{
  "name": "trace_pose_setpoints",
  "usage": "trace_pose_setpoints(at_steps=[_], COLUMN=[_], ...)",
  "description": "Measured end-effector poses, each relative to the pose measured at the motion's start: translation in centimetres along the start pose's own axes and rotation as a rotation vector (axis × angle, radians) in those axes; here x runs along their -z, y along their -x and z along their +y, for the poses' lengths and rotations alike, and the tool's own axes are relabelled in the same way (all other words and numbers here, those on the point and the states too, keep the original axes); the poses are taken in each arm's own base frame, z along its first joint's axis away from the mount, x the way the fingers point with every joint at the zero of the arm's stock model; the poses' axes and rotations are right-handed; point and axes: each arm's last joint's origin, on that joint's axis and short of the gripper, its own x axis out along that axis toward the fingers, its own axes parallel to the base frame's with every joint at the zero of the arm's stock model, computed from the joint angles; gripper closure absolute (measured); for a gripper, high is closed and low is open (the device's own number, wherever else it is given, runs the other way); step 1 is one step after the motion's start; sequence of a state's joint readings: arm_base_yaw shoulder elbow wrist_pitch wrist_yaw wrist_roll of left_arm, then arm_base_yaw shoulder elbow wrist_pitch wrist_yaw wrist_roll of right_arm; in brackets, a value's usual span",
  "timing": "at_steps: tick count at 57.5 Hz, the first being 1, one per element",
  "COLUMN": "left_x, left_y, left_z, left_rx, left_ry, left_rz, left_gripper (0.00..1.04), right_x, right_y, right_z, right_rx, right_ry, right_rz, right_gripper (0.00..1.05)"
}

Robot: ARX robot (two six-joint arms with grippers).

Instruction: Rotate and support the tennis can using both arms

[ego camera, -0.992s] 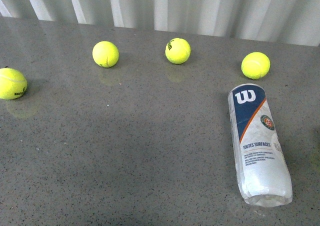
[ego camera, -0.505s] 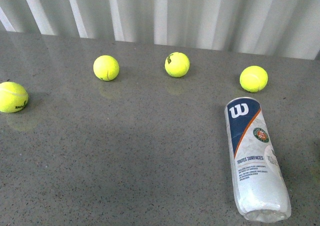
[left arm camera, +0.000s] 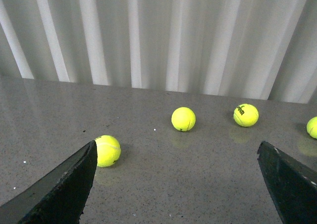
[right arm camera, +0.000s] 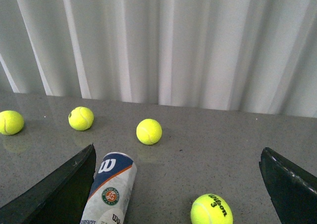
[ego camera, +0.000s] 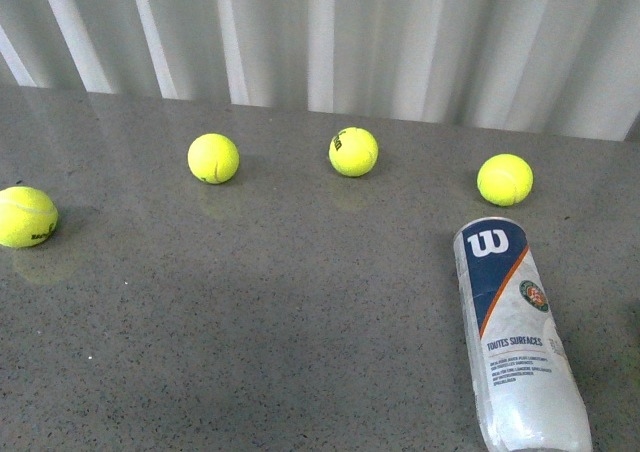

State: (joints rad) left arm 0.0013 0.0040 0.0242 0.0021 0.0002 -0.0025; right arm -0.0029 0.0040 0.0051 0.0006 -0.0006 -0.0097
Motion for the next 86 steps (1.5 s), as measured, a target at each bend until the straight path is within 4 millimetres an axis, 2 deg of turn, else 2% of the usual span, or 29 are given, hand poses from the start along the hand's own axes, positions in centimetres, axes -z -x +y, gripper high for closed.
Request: trace_pose_setpoints(at_steps=[15, 18, 21, 23, 31, 34, 37, 42, 49, 52, 57, 64, 68, 76, 86], left_x=[0.0, 0.0, 0.0, 0.0, 0.0, 0.0, 0.0, 0.0, 0.0, 0.0, 0.0, 0.0, 0.0, 0.0, 0.0], left_y=[0.0, 0.0, 0.0, 0.0, 0.0, 0.0, 0.0, 0.0, 0.0, 0.0, 0.0, 0.0, 0.0, 0.0, 0.0], left_z=[0.0, 0.0, 0.0, 0.0, 0.0, 0.0, 0.0, 0.0, 0.0, 0.0, 0.0, 0.0, 0.0, 0.0, 0.0], left_rx=[-0.001, 0.0, -0.001, 0.0, 0.0, 0.0, -0.001, 0.0, -0.001, -0.001, 0.0, 0.0, -0.001, -0.001, 0.0], left_ry=[0.0, 0.0, 0.0, 0.0, 0.0, 0.0, 0.0, 0.0, 0.0, 0.0, 0.0, 0.0, 0.0, 0.0, 0.0], left_rz=[0.0, 0.0, 0.0, 0.0, 0.0, 0.0, 0.001, 0.001, 0.001, 0.0, 0.001, 0.001, 0.001, 0.001, 0.001], left_gripper=[0.07, 0.07, 0.07, 0.07, 0.07, 0.07, 0.07, 0.07, 0.07, 0.07, 0.07, 0.07, 0.07, 0.07, 0.07], right_x=[0.0, -0.1, -0.8, -1.6, -6.1, -8.0, -9.7, -10.5, -9.1, -8.1, -5.7, -1.2, 0.4, 2.1, 4.1], right_y=[0.0, 0.0, -0.1, -0.6, -4.1, -6.1, -8.9, -13.1, -19.2, -21.1, -22.6, -22.4, -21.8, -21.3, -21.3], right_z=[0.0, 0.1, 0.5, 0.7, -0.1, -0.3, -0.3, 0.1, 1.8, 3.0, 5.2, 9.1, 10.3, 10.5, 9.4], right_rx=[0.0, 0.098, 0.282, 0.332, 0.347, 0.332, 0.294, 0.228, 0.138, 0.091, -0.017, -0.154, -0.205, -0.205, -0.161], right_ry=[0.0, -0.026, 0.014, 0.044, -0.007, -0.021, -0.024, -0.034, -0.052, -0.065, -0.065, -0.074, -0.086, -0.115, -0.162], right_rz=[0.0, 0.12, 0.352, 0.378, 0.267, 0.236, 0.243, 0.342, 0.554, 0.635, 0.768, 0.943, 0.992, 1.028, 1.068], right_gripper=[0.07, 0.07, 0.07, 0.07, 0.07, 0.07, 0.07, 0.07, 0.07, 0.07, 0.07, 0.07, 0.07, 0.07, 0.07])
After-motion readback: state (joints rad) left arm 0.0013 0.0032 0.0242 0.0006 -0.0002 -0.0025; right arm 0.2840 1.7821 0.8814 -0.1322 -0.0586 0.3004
